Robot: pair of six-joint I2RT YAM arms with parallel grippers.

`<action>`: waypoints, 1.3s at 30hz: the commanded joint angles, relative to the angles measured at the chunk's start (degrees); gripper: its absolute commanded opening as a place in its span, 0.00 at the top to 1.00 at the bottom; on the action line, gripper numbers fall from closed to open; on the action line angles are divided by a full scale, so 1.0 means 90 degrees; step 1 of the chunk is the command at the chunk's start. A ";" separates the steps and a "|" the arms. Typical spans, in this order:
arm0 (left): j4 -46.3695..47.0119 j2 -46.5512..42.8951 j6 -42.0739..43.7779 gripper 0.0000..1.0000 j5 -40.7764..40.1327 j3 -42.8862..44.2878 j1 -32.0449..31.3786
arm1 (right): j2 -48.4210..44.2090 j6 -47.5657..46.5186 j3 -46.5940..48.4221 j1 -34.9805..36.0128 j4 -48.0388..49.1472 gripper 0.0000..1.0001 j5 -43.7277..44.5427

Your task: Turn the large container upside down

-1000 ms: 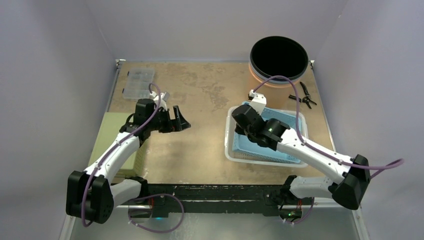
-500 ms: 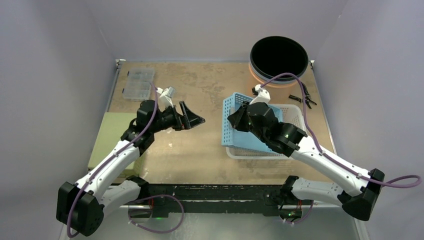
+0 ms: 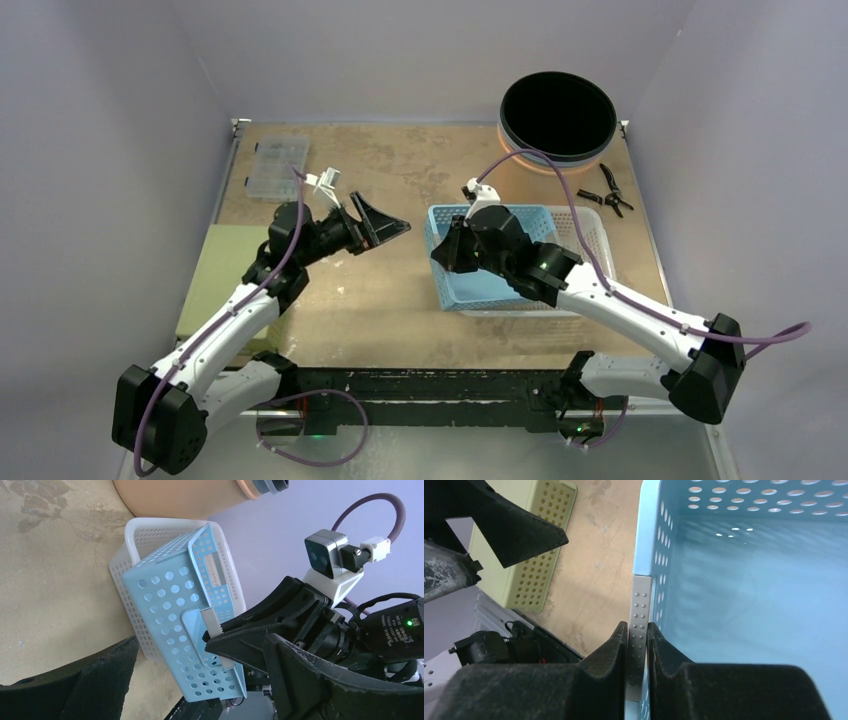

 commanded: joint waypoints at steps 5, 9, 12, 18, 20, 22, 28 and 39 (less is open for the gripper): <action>0.0869 0.0323 -0.0608 0.07 0.0061 -0.0100 -0.0106 | -0.0345 -0.0161 -0.0229 -0.0016 0.0500 0.80 -0.0183; 0.0925 0.0443 -0.0690 0.07 0.0053 -0.0098 -0.0163 | -0.0429 -0.0161 -0.0216 -0.0022 0.0250 0.68 -0.0100; 0.0878 0.0482 -0.0702 0.07 0.0064 -0.0113 -0.0191 | -0.0478 -0.0185 -0.0226 -0.0019 0.0078 0.59 -0.0181; 0.0706 0.0552 -0.0697 0.07 0.0122 -0.0096 -0.0269 | -0.0665 -0.0140 -0.0263 -0.0024 -0.0184 0.49 -0.0279; 0.0626 0.0595 -0.0694 0.07 0.0132 -0.0046 -0.0336 | -0.0774 -0.0099 -0.0273 -0.0019 -0.0314 0.46 -0.0175; 0.0599 0.0669 -0.0697 0.07 0.0116 0.0011 -0.0439 | -0.0952 -0.0084 -0.0343 -0.0021 -0.0367 0.44 -0.0081; 0.1184 0.1165 -0.0997 0.07 -0.0111 0.0118 -0.1044 | -0.1227 -0.0102 -0.0561 -0.0022 -0.0259 0.43 -0.0266; 0.2391 0.1863 -0.1621 0.12 -0.0379 0.0123 -0.1509 | -0.1466 -0.0232 -0.0970 -0.0022 -0.0011 0.49 -0.0847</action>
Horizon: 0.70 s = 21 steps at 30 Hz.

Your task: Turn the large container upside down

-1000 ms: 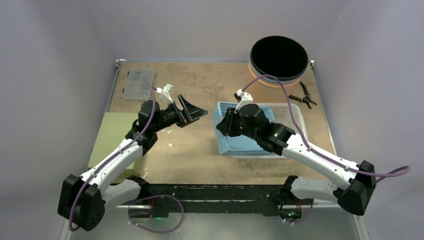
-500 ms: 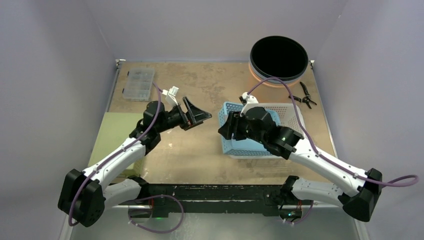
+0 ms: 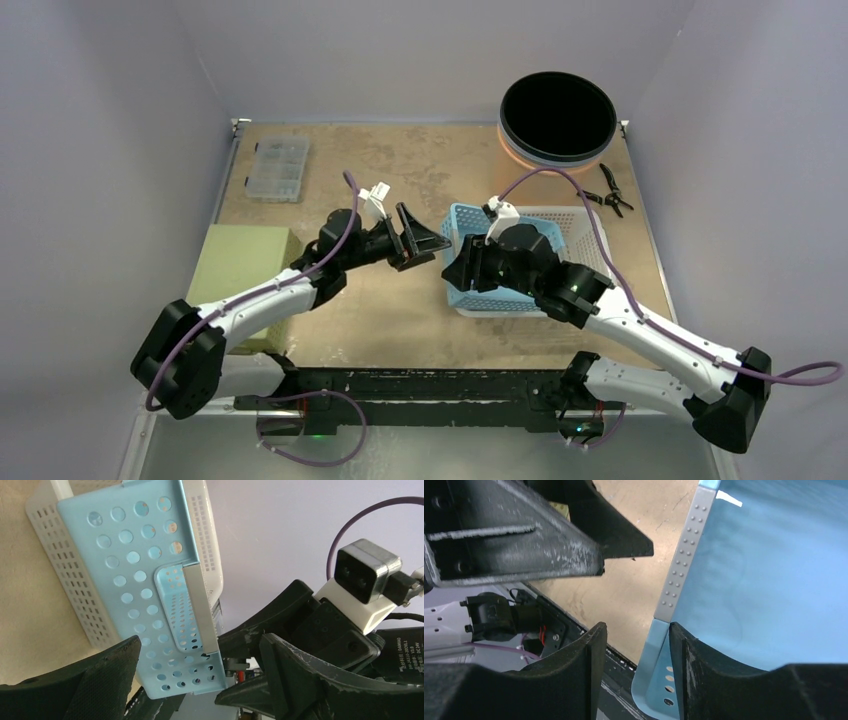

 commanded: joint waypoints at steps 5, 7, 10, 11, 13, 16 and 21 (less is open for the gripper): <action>0.0965 0.0488 -0.0351 0.14 -0.0033 0.0412 -0.0145 | -0.0140 -0.0292 -0.0158 0.0006 0.0305 0.51 -0.0487; 0.0970 0.0620 -0.0367 0.14 -0.0028 0.0460 -0.0186 | -0.0118 -0.0299 -0.0193 0.0005 0.0318 0.51 -0.0490; 0.1137 0.0755 -0.0438 0.15 -0.0031 0.0529 -0.0230 | -0.0097 -0.0314 -0.0213 0.0005 0.0354 0.51 -0.0497; 0.1187 0.0798 -0.0469 0.16 -0.0016 0.0581 -0.0241 | -0.0087 -0.0323 -0.0229 0.0008 0.0371 0.51 -0.0497; 0.1232 0.0867 -0.0488 0.17 0.0039 0.0700 -0.0279 | -0.0063 -0.0322 -0.0210 0.0007 0.0382 0.51 -0.0500; 0.1224 0.0898 -0.0517 0.19 0.0075 0.0822 -0.0316 | -0.0034 -0.0321 -0.0213 0.0010 0.0397 0.51 -0.0498; 0.1140 0.0905 -0.0579 0.22 0.0044 0.0874 -0.0361 | -0.0017 -0.0325 -0.0236 0.0006 0.0440 0.52 -0.0493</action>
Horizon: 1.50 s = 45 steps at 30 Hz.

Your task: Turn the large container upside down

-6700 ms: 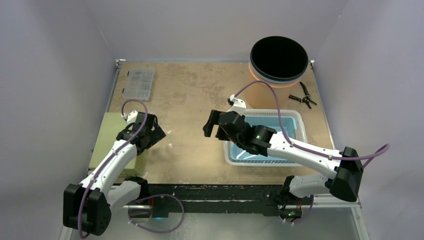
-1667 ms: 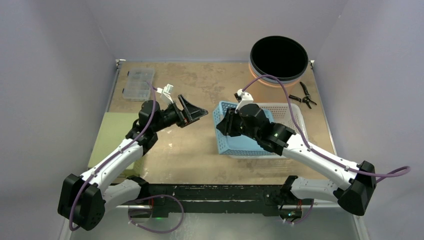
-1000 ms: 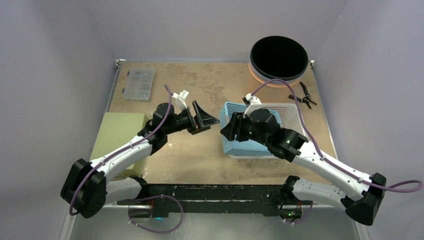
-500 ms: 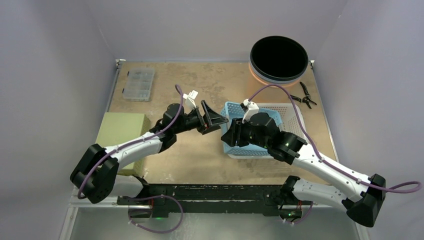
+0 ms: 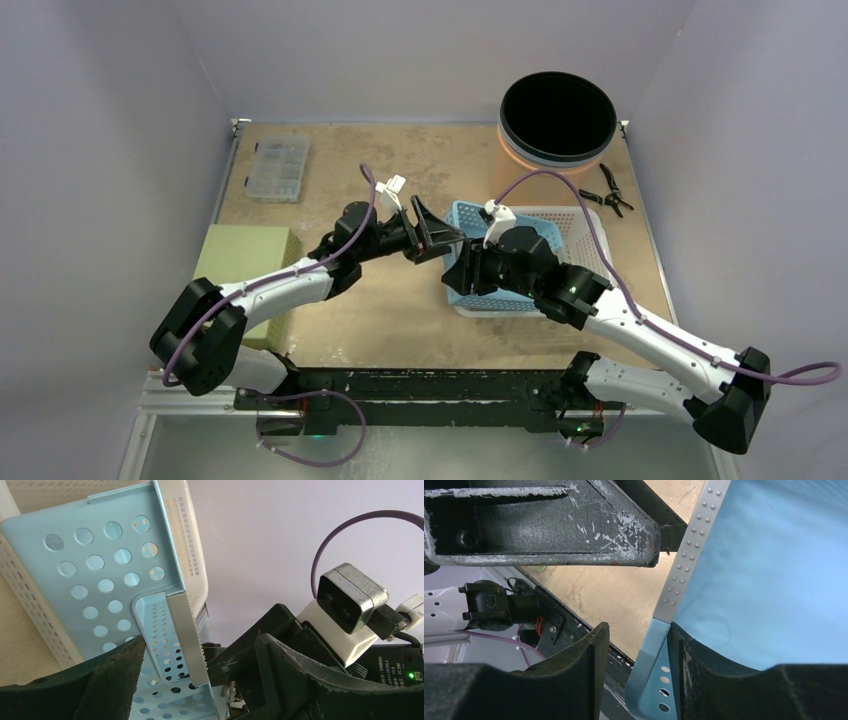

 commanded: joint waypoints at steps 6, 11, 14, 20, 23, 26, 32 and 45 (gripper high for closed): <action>0.0034 0.0017 -0.0142 0.23 0.0007 0.0516 -0.0120 | 0.0037 -0.0099 -0.0034 0.0010 0.0348 0.52 -0.0173; -0.1598 -0.0258 0.0517 0.20 -0.0450 0.0867 -0.0121 | 0.0059 -0.0098 -0.0061 0.0011 0.0361 0.52 -0.0165; -0.1665 -0.0377 0.0558 0.18 -0.0515 0.0903 -0.0126 | 0.0063 -0.0107 -0.0074 0.0014 0.0373 0.52 -0.0182; -0.1452 -0.0447 0.0433 0.18 -0.0391 0.0967 -0.0123 | 0.0069 -0.0109 -0.0086 0.0016 0.0392 0.52 -0.0183; -0.1459 -0.0448 0.0392 0.18 -0.0342 0.0982 -0.0123 | 0.0072 -0.0106 -0.0088 0.0011 0.0411 0.52 -0.0192; -0.1370 -0.0373 0.0340 0.18 -0.0229 0.0945 -0.0134 | 0.0072 -0.0109 -0.0084 0.0007 0.0429 0.52 -0.0192; -0.0867 -0.0055 0.0118 0.19 -0.0091 0.0785 -0.0236 | 0.0092 -0.0128 -0.0055 0.0016 0.0534 0.52 -0.0306; 0.0242 0.0448 -0.0276 0.40 -0.0160 0.0514 -0.0435 | 0.0053 -0.0111 -0.0083 0.0015 0.0700 0.52 -0.0466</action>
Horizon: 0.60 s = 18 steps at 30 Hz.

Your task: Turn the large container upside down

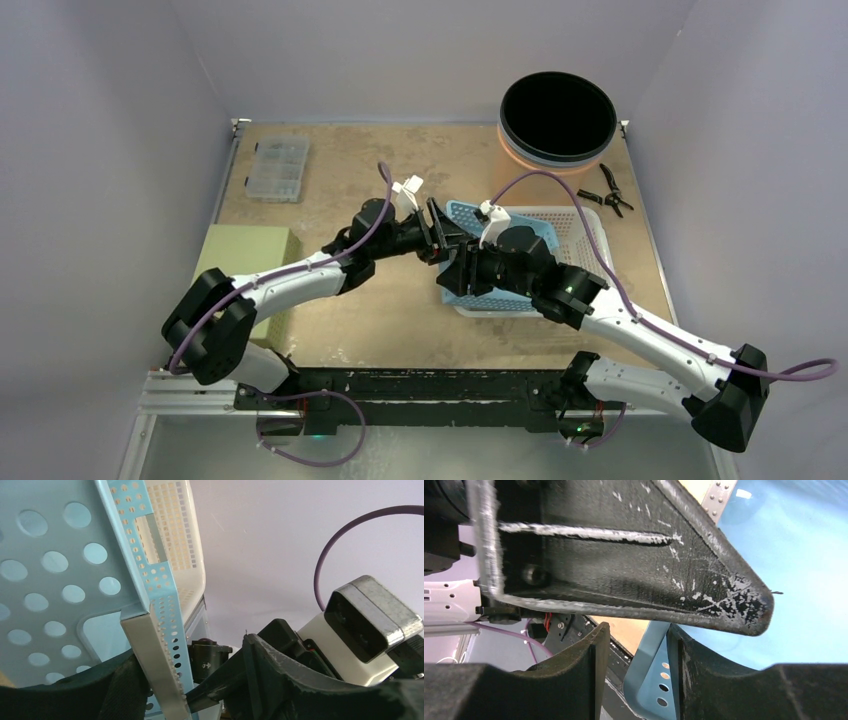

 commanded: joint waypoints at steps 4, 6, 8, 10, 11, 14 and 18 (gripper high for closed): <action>0.0728 0.0045 -0.0178 0.56 -0.0028 -0.0139 -0.0037 | -0.0039 -0.0081 -0.0023 0.0011 0.0377 0.53 -0.0153; 0.0673 0.0042 -0.0154 0.65 -0.0034 -0.0135 -0.0036 | -0.0036 -0.0094 -0.0028 0.0011 0.0393 0.55 -0.0180; 0.0670 0.0036 -0.0139 0.72 -0.0033 -0.0136 -0.0044 | -0.0058 -0.0101 -0.0028 0.0015 0.0389 0.56 -0.0158; 0.0669 0.0022 -0.0106 0.79 -0.0032 -0.0110 -0.0048 | -0.0119 -0.0106 -0.0016 0.0013 0.0376 0.56 -0.0112; 0.0670 0.0018 -0.0082 0.83 -0.0038 -0.0090 -0.0050 | -0.0158 -0.0102 0.0002 0.0018 0.0354 0.56 -0.0063; 0.0766 0.0013 -0.0023 0.95 -0.0003 0.0011 -0.0058 | -0.0336 -0.0101 0.0091 0.0014 0.0179 0.54 0.0212; 0.0962 0.0040 0.0056 1.00 0.0123 0.0202 -0.0054 | -0.0709 -0.0142 0.0268 0.0016 -0.0077 0.49 0.0659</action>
